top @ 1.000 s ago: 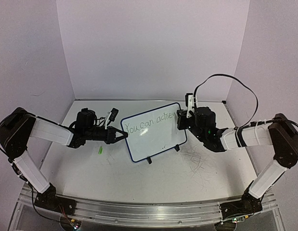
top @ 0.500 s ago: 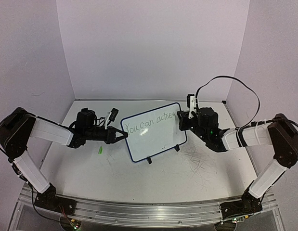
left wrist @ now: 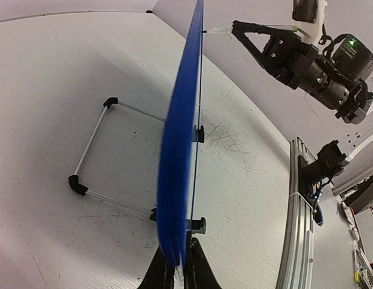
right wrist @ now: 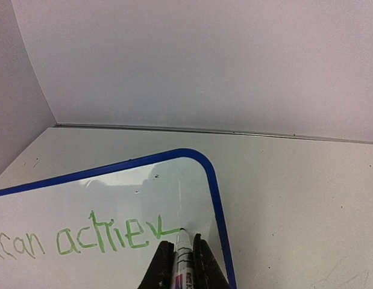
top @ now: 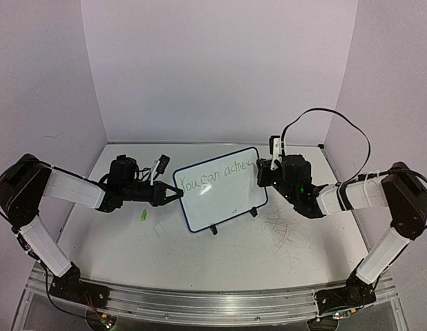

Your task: Write a sentence on the whiteboard

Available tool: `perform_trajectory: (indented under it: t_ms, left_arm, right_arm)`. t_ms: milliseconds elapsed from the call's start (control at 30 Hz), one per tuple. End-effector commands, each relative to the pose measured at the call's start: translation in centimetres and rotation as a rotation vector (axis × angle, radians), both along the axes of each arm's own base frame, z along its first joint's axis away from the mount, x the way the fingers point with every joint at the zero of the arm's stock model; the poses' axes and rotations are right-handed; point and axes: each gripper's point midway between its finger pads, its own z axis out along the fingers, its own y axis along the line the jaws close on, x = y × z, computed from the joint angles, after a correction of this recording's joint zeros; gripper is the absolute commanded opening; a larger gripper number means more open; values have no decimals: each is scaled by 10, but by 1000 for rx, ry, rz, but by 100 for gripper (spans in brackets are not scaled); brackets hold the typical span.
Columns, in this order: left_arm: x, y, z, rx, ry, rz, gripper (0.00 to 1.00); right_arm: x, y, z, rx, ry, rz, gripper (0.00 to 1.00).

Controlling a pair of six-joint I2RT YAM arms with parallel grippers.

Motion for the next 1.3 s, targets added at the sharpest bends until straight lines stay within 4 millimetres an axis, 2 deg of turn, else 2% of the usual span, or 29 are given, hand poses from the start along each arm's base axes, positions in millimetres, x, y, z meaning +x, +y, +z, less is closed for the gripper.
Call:
perform_trajectory:
  t_ms: [0, 200, 500, 733, 1267]
  left_arm:
    - [8, 5, -18, 78, -15, 29, 0]
    - [8, 5, -17, 77, -16, 30, 0]
    - [8, 5, -18, 78, -15, 28, 0]
    - [9, 5, -17, 78, -17, 29, 0]
    - [8, 5, -16, 77, -19, 29, 0]
  right_arm:
    - [10, 0, 19, 31, -44, -35, 0]
    - [10, 7, 26, 48, -64, -4, 0]
    - [10, 12, 22, 48, -52, 22, 0]
    - [4, 15, 10, 48, -15, 46, 0]
    - [-9, 8, -14, 33, 41, 47, 0]
